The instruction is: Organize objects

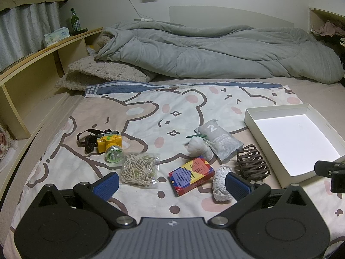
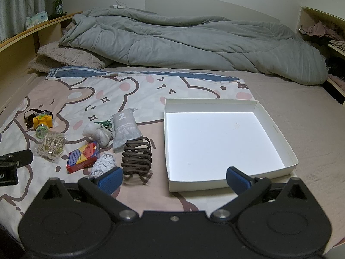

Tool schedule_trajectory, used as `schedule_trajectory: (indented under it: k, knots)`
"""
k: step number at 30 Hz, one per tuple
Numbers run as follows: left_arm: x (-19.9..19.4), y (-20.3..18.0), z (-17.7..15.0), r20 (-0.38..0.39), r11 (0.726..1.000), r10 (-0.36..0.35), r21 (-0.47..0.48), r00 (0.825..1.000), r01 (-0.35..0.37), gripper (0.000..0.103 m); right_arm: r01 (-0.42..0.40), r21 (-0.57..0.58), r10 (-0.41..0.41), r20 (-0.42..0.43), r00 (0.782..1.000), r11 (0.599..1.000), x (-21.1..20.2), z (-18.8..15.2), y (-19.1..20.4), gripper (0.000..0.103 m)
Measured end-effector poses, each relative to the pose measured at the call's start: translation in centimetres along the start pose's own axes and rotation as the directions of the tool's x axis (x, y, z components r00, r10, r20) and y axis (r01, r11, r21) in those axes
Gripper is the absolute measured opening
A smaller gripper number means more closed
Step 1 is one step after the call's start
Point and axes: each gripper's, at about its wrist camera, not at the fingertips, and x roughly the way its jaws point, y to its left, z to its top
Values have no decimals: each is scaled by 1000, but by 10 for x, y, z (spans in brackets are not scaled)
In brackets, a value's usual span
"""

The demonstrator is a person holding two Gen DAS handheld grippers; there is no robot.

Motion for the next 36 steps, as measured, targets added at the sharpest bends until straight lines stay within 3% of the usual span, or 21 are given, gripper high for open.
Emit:
schedule_trajectory:
  k: [36]
  knots:
    - [-1,-1,-1,-3,1000,8,-9,1000,-8,103,-3,-2,3,-4,1000,1000,2,-6,4,103]
